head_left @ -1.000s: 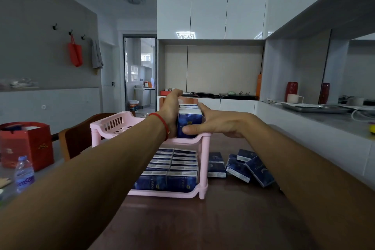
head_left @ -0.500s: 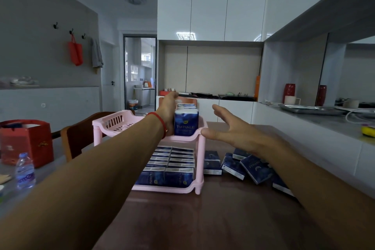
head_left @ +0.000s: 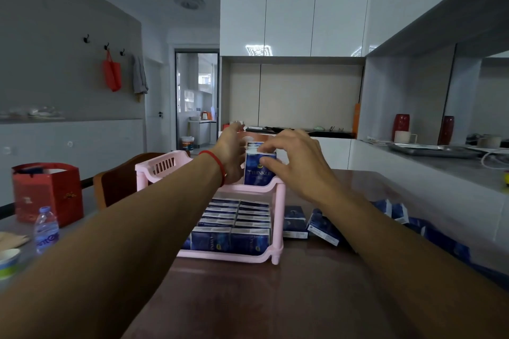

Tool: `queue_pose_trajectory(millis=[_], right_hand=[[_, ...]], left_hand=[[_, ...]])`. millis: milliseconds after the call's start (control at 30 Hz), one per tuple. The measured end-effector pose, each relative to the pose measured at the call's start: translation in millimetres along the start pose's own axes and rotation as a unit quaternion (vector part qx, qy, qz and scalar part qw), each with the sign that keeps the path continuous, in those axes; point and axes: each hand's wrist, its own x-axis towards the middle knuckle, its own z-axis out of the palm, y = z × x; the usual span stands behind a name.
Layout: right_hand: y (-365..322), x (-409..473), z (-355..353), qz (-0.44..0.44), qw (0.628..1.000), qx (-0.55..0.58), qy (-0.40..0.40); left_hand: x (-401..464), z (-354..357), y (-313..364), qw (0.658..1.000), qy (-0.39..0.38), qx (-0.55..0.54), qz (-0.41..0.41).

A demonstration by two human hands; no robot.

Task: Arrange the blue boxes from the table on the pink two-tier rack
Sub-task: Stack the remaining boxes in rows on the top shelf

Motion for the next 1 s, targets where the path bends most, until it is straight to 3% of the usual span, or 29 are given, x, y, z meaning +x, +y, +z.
queue_pose_trajectory(millis=[133,533,1000], right_hand=[[-2.6,0.3,-2.8,-0.018,1.000,0.010,-0.008],[-5.3,9.6,-9.3,-0.053,0.997,-0.038,-0.052],[-2.7,-0.2,-1.4,0.009,0.999,0.004,-0.047]], left_hand=[[-6.4,-5.1,4.9,0.998,-0.017,0.030,0.046],[-10.5,1.1,5.0,0.994,-0.030,0.081,0.059],[-45.4,0.5,8.7,0.991,-0.008,0.030,0.130]])
